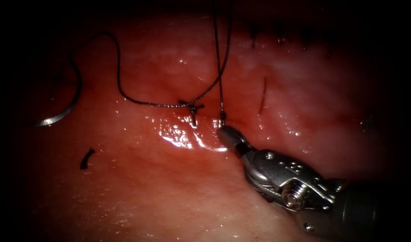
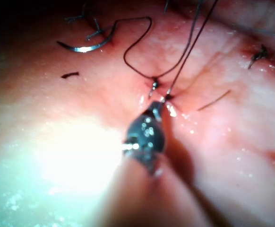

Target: Wound Closure

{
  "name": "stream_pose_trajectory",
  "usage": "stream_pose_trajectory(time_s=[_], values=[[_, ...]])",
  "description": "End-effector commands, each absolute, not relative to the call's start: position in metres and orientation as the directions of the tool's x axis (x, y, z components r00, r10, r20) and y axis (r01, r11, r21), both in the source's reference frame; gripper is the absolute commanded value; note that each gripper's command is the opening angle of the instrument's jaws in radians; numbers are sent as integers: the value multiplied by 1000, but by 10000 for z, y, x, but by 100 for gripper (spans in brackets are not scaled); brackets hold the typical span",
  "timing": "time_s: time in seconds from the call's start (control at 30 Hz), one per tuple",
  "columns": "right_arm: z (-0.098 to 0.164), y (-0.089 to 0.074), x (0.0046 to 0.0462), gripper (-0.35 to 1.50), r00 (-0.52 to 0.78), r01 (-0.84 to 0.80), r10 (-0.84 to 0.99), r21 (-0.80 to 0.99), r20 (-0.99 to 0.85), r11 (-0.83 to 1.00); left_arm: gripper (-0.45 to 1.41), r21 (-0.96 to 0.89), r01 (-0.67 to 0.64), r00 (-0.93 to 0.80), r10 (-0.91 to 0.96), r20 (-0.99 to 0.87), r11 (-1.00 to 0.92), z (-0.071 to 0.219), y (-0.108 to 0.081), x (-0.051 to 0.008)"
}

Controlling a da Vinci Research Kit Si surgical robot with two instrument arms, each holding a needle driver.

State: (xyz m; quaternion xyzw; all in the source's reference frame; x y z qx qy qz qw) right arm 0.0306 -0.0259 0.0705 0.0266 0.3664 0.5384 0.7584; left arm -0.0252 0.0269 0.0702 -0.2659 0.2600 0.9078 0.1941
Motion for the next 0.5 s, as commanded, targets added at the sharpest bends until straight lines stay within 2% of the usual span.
stream_pose_trajectory(time_s=[0.03, 0.5], values=[[708, -266, 315, -35, 158, -796, 838, 435, -523, 421, -45, 372, -490, -784, 213, -583, -788, 705, 275, -260], [712, -274, 310, -35, 173, -795, 838, 429, -517, 429, -45, 414, -442, -801, 144, -581, -796, 701, 283, -257]])
